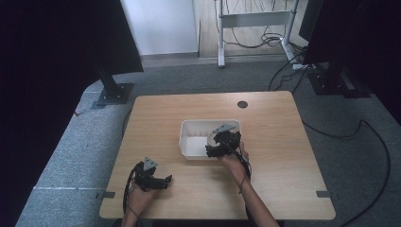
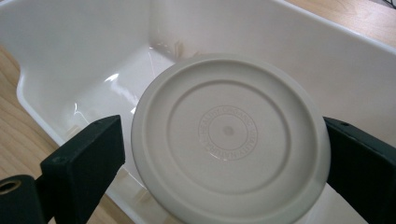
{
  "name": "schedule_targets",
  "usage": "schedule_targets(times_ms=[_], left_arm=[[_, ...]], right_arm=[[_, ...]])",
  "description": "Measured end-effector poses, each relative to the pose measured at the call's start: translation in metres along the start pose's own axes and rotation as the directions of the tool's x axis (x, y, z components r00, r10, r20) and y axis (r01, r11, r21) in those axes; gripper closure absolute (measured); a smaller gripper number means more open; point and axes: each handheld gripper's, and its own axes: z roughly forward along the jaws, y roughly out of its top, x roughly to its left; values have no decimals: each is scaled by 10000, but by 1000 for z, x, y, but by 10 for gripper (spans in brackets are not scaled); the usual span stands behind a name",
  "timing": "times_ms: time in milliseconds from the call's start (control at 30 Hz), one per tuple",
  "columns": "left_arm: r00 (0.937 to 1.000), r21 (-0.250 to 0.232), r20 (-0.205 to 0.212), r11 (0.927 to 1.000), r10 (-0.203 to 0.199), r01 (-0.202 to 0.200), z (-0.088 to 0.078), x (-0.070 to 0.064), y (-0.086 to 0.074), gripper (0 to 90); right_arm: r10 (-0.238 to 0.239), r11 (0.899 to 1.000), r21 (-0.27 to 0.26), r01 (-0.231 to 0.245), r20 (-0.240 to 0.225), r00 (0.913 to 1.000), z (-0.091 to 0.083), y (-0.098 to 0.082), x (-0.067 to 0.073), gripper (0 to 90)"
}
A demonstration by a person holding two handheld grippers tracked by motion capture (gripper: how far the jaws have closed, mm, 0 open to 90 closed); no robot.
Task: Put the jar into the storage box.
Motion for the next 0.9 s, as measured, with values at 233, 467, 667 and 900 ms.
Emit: schedule_targets(times_ms=[233,467,667,900], left_arm=[[10000,-1,1,10000,-1,1,0,0,0,0],[10000,-10,5,10000,-13,13,0,0,0,0],[10000,-4,4,10000,-11,11,0,0,0,0],[10000,-5,-3,10000,7,-7,0,0,0,0]], right_arm=[[-67,9998,-186,68,29,10000,-10,1,-2,36],[-146,9995,-298,144,-49,9999,-18,-1,-2,39],[-185,9993,-343,179,-148,9997,-24,-4,-4,40],[-153,9986,-513,141,-247,9996,-32,-8,-7,40]])
